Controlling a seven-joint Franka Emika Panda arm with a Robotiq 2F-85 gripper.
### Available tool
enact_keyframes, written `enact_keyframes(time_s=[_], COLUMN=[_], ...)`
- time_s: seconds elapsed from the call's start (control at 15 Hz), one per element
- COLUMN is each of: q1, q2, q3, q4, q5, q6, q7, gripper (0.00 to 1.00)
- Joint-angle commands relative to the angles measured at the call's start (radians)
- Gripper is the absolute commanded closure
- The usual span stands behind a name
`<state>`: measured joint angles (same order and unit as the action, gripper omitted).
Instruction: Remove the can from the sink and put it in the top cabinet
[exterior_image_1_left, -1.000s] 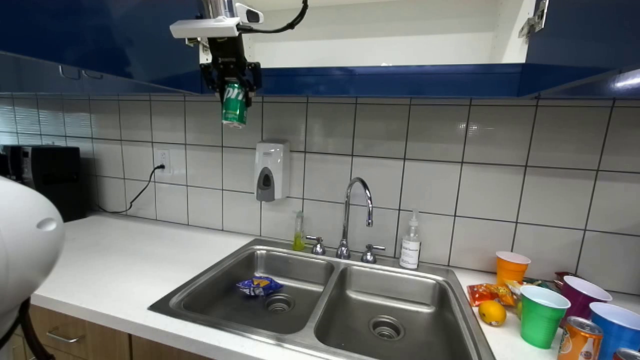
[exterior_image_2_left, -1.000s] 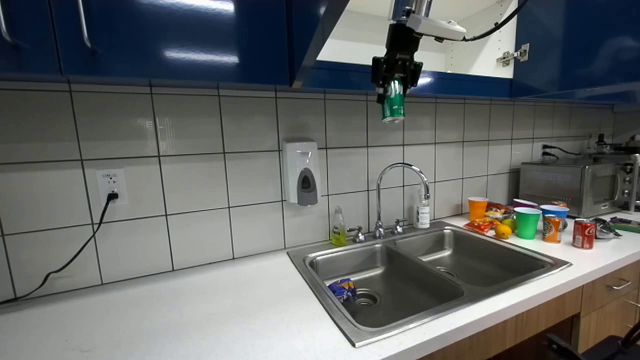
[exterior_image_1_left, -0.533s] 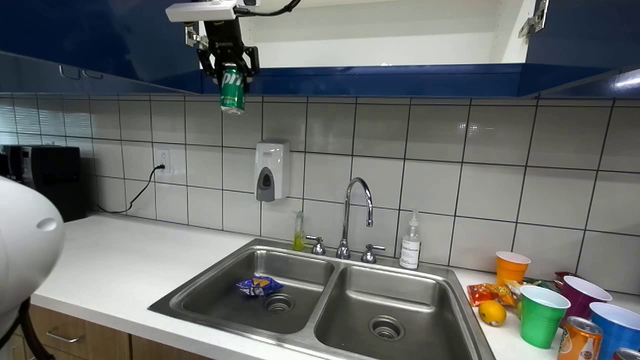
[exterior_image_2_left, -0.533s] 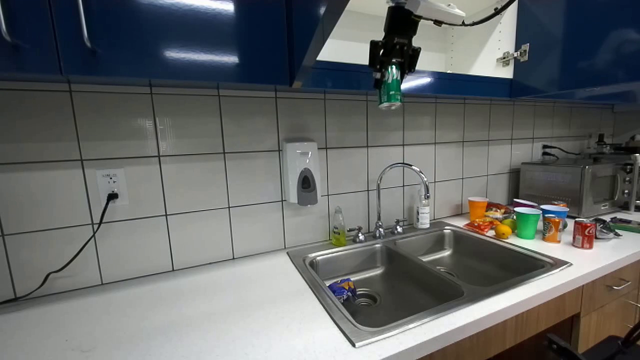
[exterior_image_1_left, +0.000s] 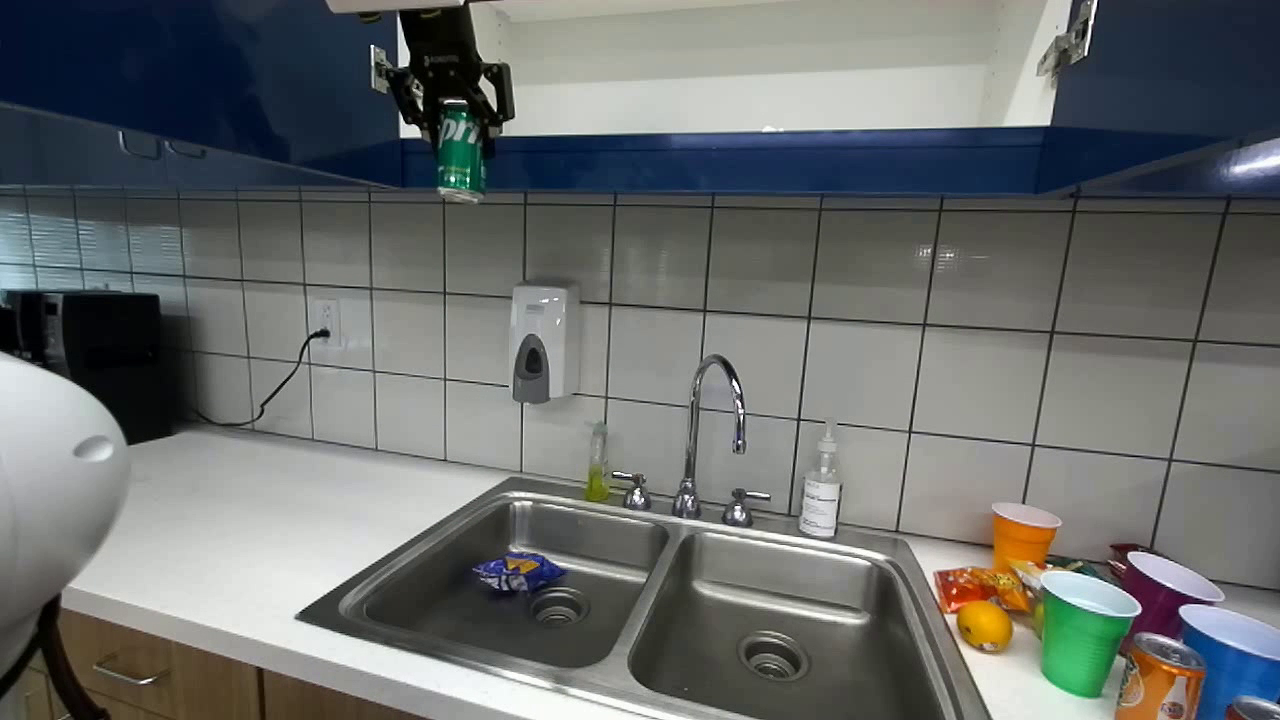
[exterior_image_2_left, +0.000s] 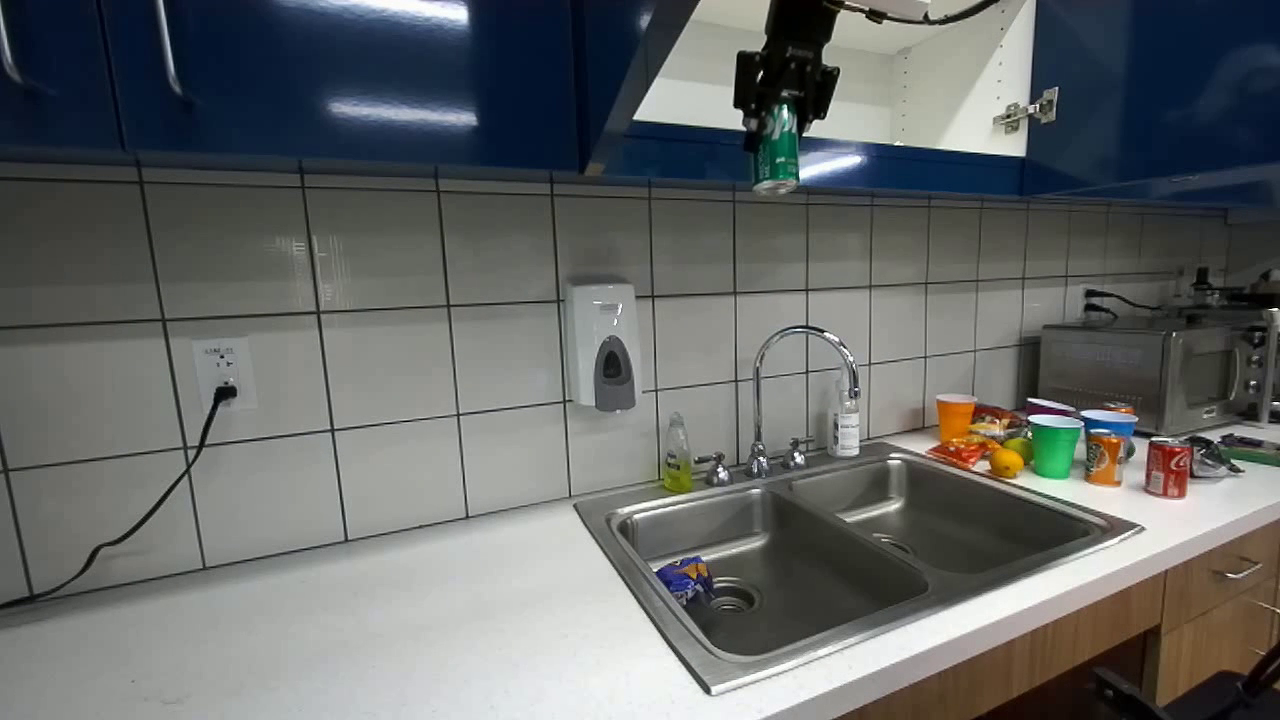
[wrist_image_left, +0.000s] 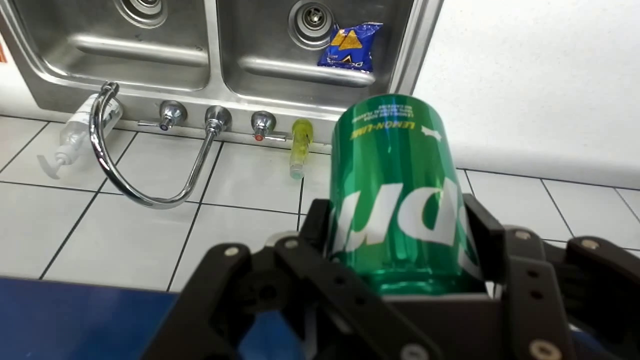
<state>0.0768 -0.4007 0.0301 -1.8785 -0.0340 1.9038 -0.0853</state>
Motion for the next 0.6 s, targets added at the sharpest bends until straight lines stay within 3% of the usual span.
enact_keyframes(time_s=[0.0, 0.53], q1=[-0.004, -0.004], q2=[0.007, 0.006], q3=[0.013, 0.021], q4=[0.054, 0.083], q5=[-0.02, -0.03], q6=[-0.037, -0.034], q7=[-0.024, -0.027], gripper=[0.6, 0.6])
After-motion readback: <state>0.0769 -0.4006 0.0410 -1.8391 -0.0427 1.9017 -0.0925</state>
